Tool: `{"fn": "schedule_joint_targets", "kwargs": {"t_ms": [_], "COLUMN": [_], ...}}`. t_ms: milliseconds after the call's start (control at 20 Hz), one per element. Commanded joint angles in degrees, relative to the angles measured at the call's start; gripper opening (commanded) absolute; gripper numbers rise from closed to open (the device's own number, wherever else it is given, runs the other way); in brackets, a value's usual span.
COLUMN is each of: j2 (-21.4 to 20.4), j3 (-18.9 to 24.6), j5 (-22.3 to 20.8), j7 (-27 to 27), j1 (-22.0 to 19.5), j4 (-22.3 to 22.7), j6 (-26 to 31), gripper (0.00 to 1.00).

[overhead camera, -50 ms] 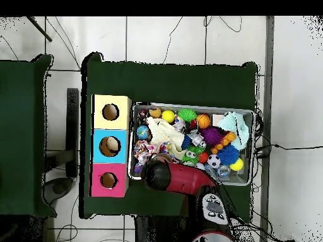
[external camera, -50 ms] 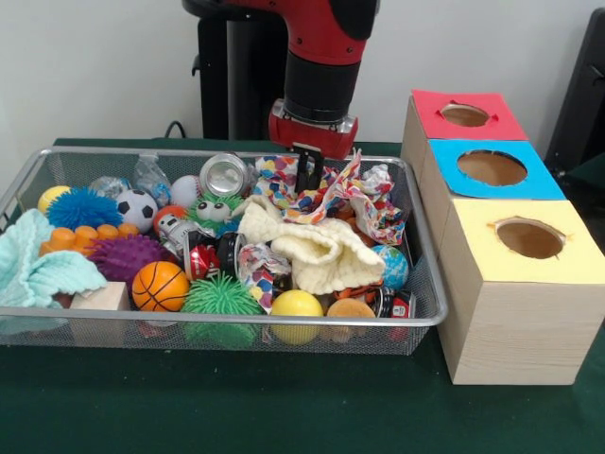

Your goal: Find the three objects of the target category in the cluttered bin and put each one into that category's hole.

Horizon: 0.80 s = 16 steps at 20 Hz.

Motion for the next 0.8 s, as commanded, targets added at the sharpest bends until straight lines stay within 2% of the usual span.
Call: {"fn": "schedule_joint_targets", "kwargs": {"t_ms": [50, 250, 550, 600, 800], "j2": [0.7, -0.5, 0.7, 0.7, 0.9], "j3": [4.4, 4.5, 5.5, 5.4, 5.6], "j5": [-1.8, -1.3, -2.3, -2.5, -2.4], "j7": [4.8, 5.3, 4.7, 4.6, 4.3], "j1": [-0.3, -0.4, -1.8, -1.7, -1.9], "j4": [-2.6, -1.9, -1.7, -1.8, -1.7], "j6": [-1.3, -0.8, -3.0, -3.1, -2.0], "gripper": [0.00, 0.00, 0.00, 1.00, 1.00]}}
